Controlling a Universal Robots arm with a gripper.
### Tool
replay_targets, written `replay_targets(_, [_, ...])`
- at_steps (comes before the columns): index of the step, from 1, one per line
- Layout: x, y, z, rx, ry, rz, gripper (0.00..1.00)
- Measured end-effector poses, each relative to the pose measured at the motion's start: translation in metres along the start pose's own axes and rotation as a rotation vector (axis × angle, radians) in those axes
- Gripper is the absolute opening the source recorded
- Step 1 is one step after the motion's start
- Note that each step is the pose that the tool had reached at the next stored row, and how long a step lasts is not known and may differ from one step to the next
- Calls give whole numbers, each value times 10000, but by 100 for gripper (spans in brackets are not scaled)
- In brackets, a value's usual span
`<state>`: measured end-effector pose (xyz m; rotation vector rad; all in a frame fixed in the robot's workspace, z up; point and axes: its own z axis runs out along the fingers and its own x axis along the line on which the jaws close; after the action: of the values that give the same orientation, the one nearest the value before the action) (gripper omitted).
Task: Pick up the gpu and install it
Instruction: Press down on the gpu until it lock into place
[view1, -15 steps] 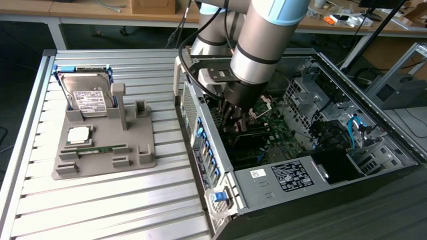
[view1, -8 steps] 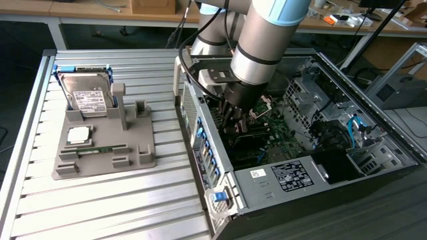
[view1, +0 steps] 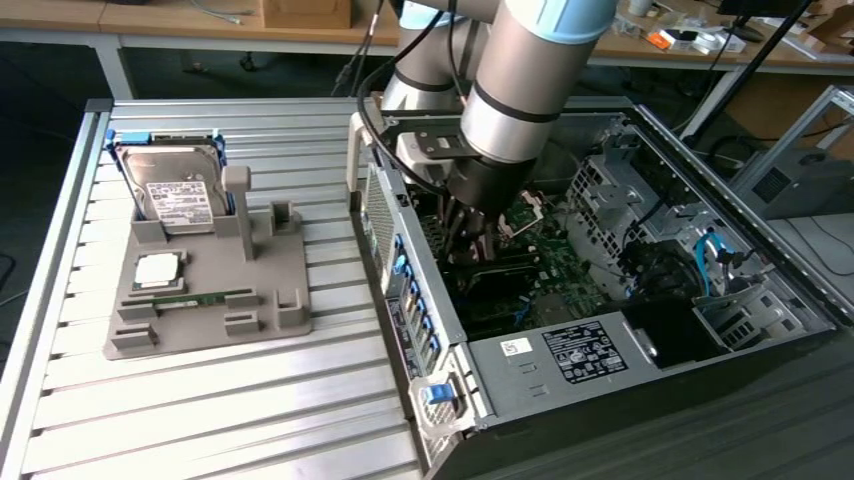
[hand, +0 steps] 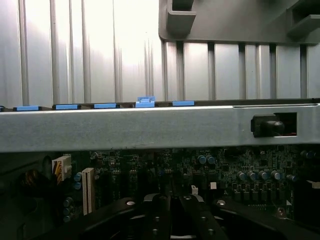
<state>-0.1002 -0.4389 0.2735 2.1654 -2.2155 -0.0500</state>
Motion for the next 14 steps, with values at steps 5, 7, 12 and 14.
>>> replay_targets(5, [-1, 20, -78, 16, -2, 1, 11])
replay_targets(7, [0, 31, -85, 25, -3, 0, 11])
replay_targets(12, [8, 84, -88, 54, -4, 1, 11])
replay_targets(14, [9, 97, -87, 58, -4, 1, 11])
